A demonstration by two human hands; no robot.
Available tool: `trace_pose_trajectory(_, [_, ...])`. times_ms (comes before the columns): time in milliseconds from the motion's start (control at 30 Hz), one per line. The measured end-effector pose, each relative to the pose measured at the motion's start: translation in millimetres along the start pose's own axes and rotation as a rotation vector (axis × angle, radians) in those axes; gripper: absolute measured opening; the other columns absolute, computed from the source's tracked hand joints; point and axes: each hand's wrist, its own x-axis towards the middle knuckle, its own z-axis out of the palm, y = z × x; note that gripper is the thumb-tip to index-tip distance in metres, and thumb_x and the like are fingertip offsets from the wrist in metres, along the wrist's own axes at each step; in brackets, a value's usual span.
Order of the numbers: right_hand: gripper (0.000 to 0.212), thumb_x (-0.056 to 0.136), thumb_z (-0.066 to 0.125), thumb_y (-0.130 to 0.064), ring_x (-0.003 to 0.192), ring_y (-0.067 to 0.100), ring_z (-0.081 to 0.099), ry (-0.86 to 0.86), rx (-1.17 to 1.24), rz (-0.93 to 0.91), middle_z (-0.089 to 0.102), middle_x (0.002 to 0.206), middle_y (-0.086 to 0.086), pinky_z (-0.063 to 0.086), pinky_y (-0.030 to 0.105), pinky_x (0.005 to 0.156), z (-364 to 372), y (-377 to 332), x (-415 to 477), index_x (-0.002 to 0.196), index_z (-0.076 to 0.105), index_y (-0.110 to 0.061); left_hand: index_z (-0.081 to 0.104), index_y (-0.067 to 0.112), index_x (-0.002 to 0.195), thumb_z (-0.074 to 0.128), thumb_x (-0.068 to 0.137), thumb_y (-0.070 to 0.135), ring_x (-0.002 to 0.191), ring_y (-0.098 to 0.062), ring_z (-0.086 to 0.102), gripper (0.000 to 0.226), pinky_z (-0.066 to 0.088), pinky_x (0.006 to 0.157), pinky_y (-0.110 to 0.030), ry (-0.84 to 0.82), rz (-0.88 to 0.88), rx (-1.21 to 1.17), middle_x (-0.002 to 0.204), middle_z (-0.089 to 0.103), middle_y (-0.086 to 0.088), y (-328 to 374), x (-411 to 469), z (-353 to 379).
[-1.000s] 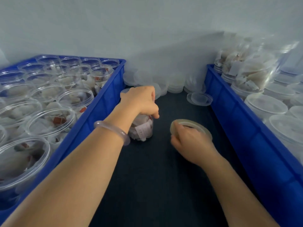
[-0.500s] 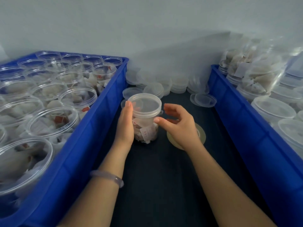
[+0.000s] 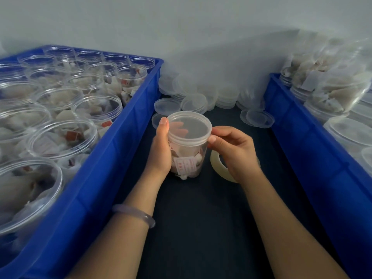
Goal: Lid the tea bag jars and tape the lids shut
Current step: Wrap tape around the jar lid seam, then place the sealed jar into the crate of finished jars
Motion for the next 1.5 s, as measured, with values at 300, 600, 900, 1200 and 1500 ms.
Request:
trace_pose_trajectory(300, [0.030, 0.092, 0.048, -0.046, 0.104, 0.002, 0.064, 0.130, 0.014, 0.102, 0.071, 0.108, -0.010, 0.051, 0.019, 0.085, 18, -4, -7, 0.110, 0.063, -0.027, 0.062, 0.020, 0.116, 0.040, 0.082, 0.042, 0.100, -0.002, 0.062, 0.046, 0.048, 0.083, -0.017, 0.038, 0.125, 0.016, 0.110, 0.066, 0.004, 11, -7, 9])
trace_pose_trajectory(600, [0.023, 0.098, 0.046, -0.030, 0.082, -0.001, 0.061, 0.529, -0.270, -0.055, 0.067, 0.087, -0.008, 0.048, 0.021, 0.074, 67, -10, -7, 0.096, 0.065, -0.017, 0.065, 0.025, 0.076, 0.040, 0.101, 0.032, 0.071, -0.012, 0.065, 0.036, 0.052, 0.064, -0.025, 0.224, 0.220, 0.067, 0.073, 0.067, 0.003, 18, -13, 34])
trace_pose_trajectory(900, [0.025, 0.093, 0.050, -0.032, 0.088, -0.010, 0.057, 0.498, -0.325, -0.027, 0.061, 0.095, -0.016, 0.044, 0.010, 0.071, 62, -3, -11, 0.113, 0.058, -0.019, 0.067, 0.018, 0.073, 0.038, 0.099, 0.041, 0.069, -0.016, 0.066, 0.045, 0.050, 0.066, -0.031, 0.180, 0.076, 0.073, 0.071, 0.069, -0.001, 20, -10, 33])
trace_pose_trajectory(1200, [0.037, 0.078, 0.041, -0.024, 0.086, -0.001, 0.062, 0.655, -0.274, -0.418, 0.065, 0.085, -0.016, 0.051, 0.020, 0.079, 33, -124, -1, 0.103, 0.066, -0.013, 0.051, 0.020, 0.092, 0.044, 0.093, 0.042, 0.072, 0.005, 0.055, 0.022, 0.047, 0.068, -0.013, 0.118, 0.486, -0.216, 0.080, 0.058, 0.022, 120, -33, 109])
trace_pose_trajectory(1500, [0.024, 0.077, 0.036, -0.032, 0.088, 0.021, 0.060, 1.105, -0.617, -0.373, 0.061, 0.081, -0.007, 0.049, 0.039, 0.084, -111, -245, 2, 0.079, 0.057, -0.022, 0.053, 0.013, 0.124, 0.055, 0.093, 0.039, 0.110, -0.015, 0.054, 0.041, 0.045, 0.084, -0.018, -0.361, 0.299, -0.197, 0.121, 0.057, -0.004, 146, -58, 277])
